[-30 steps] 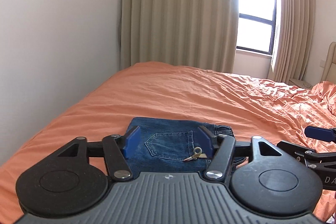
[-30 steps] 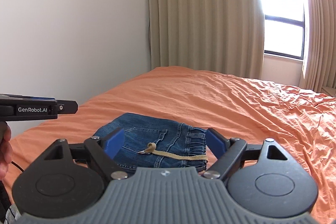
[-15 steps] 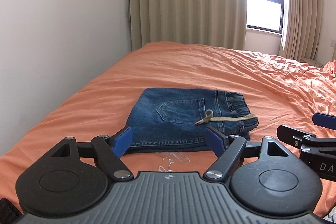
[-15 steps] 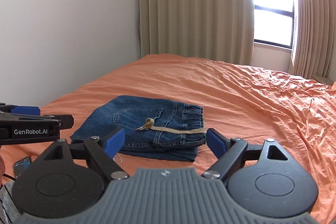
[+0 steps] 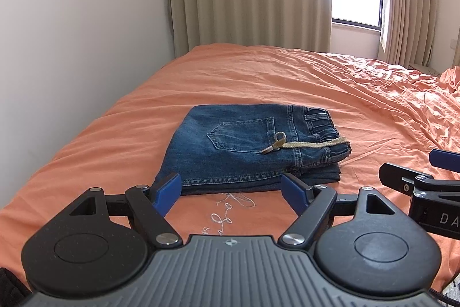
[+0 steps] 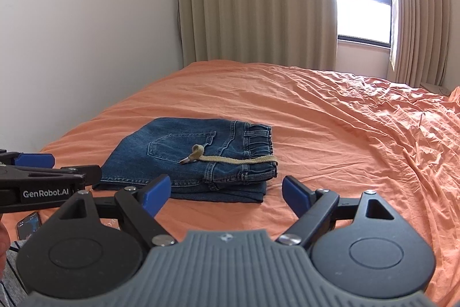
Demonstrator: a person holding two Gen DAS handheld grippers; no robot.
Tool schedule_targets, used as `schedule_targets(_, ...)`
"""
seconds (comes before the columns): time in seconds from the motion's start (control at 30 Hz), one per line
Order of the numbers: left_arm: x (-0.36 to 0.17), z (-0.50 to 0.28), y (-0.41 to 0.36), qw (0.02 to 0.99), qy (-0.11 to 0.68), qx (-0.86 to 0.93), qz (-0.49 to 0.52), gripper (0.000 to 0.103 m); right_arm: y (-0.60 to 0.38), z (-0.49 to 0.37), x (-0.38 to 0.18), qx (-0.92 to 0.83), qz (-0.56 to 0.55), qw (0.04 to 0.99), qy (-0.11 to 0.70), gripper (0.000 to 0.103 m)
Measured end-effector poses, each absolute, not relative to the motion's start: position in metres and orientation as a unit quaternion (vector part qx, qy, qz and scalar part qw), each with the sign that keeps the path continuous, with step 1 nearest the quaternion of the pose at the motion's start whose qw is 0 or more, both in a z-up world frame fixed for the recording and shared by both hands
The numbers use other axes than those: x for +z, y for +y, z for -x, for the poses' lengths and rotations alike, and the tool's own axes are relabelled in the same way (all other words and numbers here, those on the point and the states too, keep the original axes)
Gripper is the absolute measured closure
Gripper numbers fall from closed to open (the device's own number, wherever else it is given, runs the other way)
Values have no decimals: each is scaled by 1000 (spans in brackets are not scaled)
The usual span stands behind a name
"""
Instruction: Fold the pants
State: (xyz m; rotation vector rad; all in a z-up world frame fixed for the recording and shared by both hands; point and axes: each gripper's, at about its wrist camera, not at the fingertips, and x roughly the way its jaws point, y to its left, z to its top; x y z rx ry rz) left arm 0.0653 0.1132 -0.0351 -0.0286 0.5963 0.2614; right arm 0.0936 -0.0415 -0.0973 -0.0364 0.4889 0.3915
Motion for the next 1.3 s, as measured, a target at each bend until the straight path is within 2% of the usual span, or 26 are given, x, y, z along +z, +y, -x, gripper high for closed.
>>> schedule_targets(1.3, -23, -62, 107, 951, 284, 126, -6, 11, -48, -81, -92, 198, 19, 955, 219, 22)
